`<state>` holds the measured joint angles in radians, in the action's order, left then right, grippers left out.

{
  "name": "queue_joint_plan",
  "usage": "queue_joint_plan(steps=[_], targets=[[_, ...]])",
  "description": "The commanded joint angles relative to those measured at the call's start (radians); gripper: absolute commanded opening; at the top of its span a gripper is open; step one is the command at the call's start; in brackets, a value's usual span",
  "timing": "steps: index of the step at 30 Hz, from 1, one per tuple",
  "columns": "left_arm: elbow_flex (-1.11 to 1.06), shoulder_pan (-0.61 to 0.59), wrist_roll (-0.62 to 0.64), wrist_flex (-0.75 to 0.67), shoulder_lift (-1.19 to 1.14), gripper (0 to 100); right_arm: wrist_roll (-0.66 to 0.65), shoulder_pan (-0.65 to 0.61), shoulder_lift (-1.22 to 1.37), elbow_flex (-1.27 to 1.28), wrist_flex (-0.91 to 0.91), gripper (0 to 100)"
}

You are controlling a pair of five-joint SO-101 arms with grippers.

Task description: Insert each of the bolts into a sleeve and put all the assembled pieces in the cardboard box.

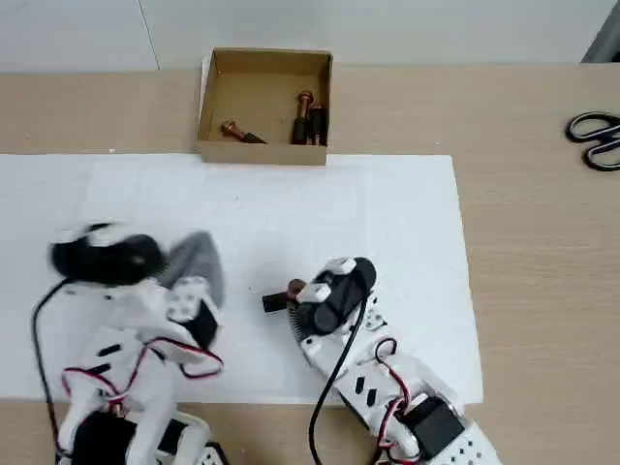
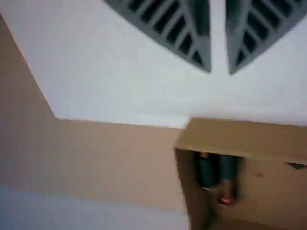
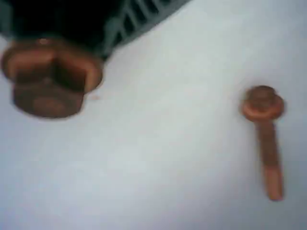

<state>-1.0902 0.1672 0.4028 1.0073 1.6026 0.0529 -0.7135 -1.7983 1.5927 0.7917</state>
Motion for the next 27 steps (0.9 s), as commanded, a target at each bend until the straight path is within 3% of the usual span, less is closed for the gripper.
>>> queue_joint_plan(steps=[1, 6, 11, 27], targets=[[0.002, -0.132, 0.006, -0.038, -0.038, 1, 0.006, 0.045, -0.012, -0.014, -0.03, 0.4], [0.002, -0.267, 0.003, -0.04, -0.071, 1, 0.052, 0.122, 0.001, -0.104, -0.031, 0.4], [-0.015, -0.293, 0.005, -0.018, -0.104, 1, 0.054, 0.254, 0.145, -0.218, -0.03, 0.4], [-0.127, -0.342, 0.002, -0.012, -0.1, 1, 0.167, 0.309, 1.363, -1.132, -0.025, 0.4]])
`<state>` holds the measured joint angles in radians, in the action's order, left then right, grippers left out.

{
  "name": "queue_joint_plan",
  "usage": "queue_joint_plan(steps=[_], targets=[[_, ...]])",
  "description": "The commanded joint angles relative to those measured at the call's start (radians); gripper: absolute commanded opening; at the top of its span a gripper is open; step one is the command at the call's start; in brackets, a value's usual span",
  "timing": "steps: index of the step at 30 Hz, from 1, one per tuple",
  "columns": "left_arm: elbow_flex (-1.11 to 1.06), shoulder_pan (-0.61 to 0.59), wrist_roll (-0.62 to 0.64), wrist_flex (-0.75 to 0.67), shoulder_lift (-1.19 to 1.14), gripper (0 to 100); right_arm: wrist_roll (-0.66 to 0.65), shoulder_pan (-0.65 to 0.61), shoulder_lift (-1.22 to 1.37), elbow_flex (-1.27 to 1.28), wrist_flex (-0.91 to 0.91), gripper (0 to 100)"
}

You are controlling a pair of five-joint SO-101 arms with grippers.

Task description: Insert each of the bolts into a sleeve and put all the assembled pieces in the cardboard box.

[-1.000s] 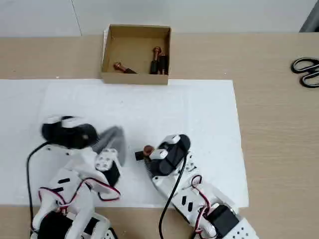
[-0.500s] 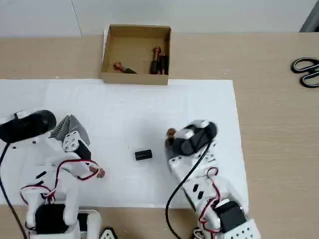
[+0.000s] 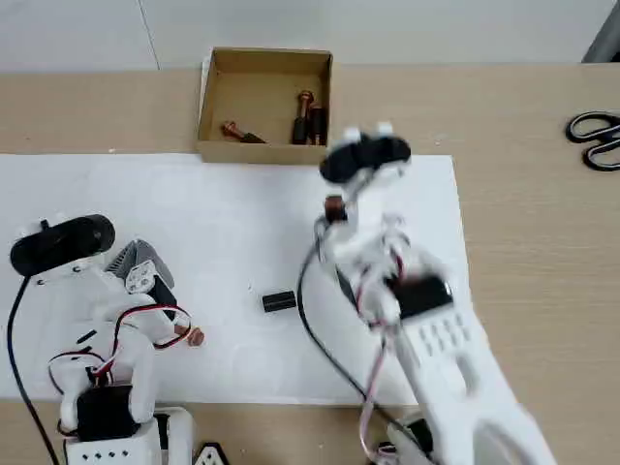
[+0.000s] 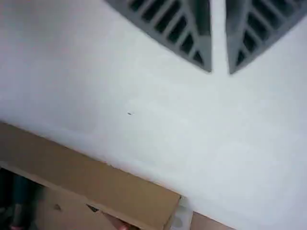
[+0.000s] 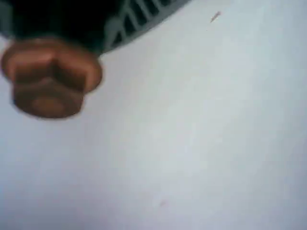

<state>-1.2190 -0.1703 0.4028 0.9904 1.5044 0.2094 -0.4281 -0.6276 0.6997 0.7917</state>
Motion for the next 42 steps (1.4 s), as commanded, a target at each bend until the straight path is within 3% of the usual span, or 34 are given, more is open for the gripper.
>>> queue_joint_plan(steps=[1, 24, 29, 36, 42], targets=[[0.002, -0.005, 0.002, 0.005, -0.002, 1, 0.011, 0.03, 0.26, -0.308, -0.024, 0.4], [0.008, -0.006, 0.0, 0.103, 0.0, 1, -0.02, 0.044, 1.552, -1.873, -0.09, 0.4], [0.033, -0.006, 0.0, 0.104, 0.0, 1, -0.046, 0.036, 1.773, -2.084, -0.17, 0.5], [0.051, -0.006, -0.064, 0.126, 0.0, 1, -0.044, 0.021, 1.882, -2.249, -0.087, 1.0], [0.051, -0.006, -0.068, 0.126, 0.0, 1, -0.044, 0.018, 1.885, -2.251, -0.051, 19.4]])
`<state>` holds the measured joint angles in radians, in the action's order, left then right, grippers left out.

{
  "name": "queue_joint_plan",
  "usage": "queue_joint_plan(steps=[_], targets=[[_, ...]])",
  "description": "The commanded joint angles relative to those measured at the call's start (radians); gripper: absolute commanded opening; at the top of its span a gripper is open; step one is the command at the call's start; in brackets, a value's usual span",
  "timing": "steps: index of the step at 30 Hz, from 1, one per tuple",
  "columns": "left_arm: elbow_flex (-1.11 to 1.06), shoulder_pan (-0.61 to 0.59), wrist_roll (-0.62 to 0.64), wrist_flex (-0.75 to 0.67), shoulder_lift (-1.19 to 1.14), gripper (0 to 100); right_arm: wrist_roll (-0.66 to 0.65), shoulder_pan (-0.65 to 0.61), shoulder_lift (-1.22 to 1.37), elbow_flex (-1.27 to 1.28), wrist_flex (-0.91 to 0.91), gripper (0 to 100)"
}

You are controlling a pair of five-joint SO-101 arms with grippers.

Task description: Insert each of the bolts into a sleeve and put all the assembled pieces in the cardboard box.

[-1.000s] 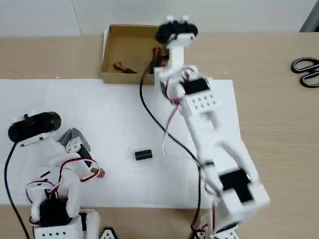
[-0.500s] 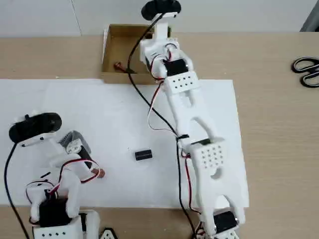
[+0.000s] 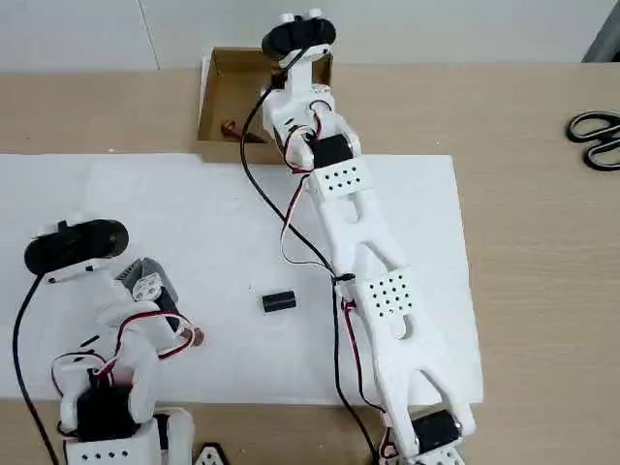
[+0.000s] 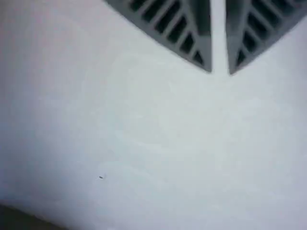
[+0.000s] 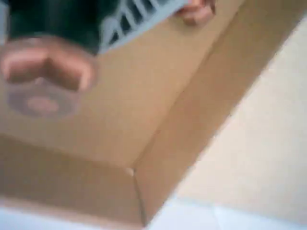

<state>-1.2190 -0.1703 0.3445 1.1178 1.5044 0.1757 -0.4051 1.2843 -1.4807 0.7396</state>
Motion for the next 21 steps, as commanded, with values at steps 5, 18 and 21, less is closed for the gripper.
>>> queue_joint_plan(steps=[5, 18, 21], targets=[[0.051, -0.006, -0.009, 0.002, 0.0, 1, -0.011, -0.005, -0.028, -0.071, 0.001, 23.0], [0.051, -0.006, -0.008, 0.0, 0.0, 1, 0.005, -0.038, -0.113, -0.203, 0.417, 23.0], [0.051, -0.006, -0.006, -0.002, 0.0, 1, 0.064, -0.039, -0.214, -0.201, 0.596, 23.0]])
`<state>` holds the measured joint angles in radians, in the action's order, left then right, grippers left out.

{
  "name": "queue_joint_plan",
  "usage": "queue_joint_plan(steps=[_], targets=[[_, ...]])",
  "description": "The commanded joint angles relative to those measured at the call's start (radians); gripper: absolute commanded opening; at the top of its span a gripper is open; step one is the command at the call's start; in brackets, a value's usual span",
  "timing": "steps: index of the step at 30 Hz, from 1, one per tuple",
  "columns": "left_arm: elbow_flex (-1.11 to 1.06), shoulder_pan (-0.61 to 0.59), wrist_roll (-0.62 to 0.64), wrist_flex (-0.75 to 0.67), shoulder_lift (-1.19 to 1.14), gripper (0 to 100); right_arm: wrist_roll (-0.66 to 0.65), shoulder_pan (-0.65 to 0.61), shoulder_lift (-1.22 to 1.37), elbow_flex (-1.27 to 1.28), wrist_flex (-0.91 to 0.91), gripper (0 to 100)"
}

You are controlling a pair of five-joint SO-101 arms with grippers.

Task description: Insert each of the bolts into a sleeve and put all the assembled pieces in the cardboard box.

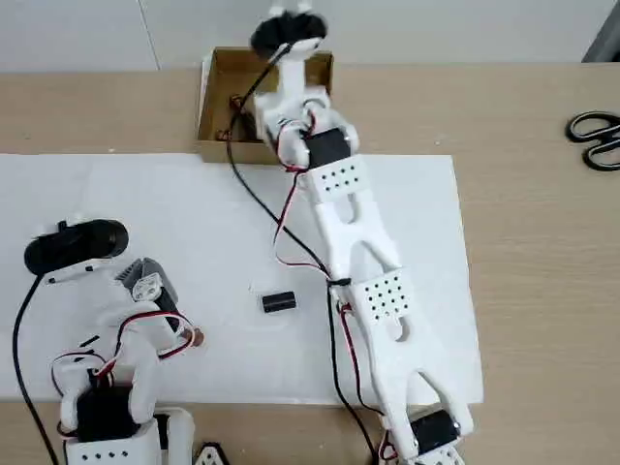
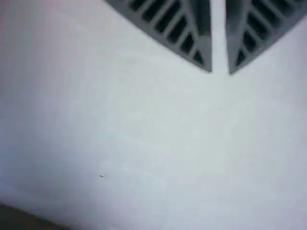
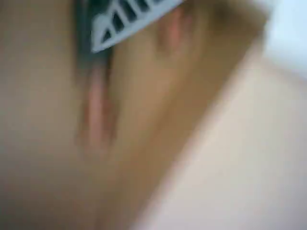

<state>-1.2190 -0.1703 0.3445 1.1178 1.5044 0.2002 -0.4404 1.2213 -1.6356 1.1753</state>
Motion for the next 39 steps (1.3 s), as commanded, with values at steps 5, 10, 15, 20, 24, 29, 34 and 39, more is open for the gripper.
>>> queue_joint_plan(steps=[5, 10, 15, 20, 24, 29, 34, 39], targets=[[0.051, -0.006, -0.006, -0.002, 0.0, 1, 0.044, -0.004, -0.222, -0.046, 0.357, 23.0], [0.051, -0.006, 0.014, -0.003, 0.0, 1, 0.044, -0.004, -0.243, -0.046, 0.521, 23.0], [0.051, -0.006, 0.072, -0.003, 0.0, 1, 0.043, -0.007, -0.265, -0.046, 0.559, 23.0], [0.056, -0.006, 0.086, -0.003, 0.0, 1, 0.041, -0.054, -0.346, -0.038, 0.575, 22.9], [0.094, -0.006, 0.086, -0.002, 0.0, 1, 0.014, -0.102, -0.458, 0.071, 0.578, 17.4], [0.11, -0.006, 0.083, 0.0, 0.0, 1, -0.077, -0.131, -0.636, 0.377, 0.573, 10.5], [0.111, -0.006, 0.083, -0.002, 0.0, 1, -0.235, -0.124, -0.791, 0.657, 0.57, 10.2], [0.111, -0.006, 0.084, -0.002, 0.0, 1, -0.486, -0.117, -0.898, 0.884, 0.572, 10.2]])
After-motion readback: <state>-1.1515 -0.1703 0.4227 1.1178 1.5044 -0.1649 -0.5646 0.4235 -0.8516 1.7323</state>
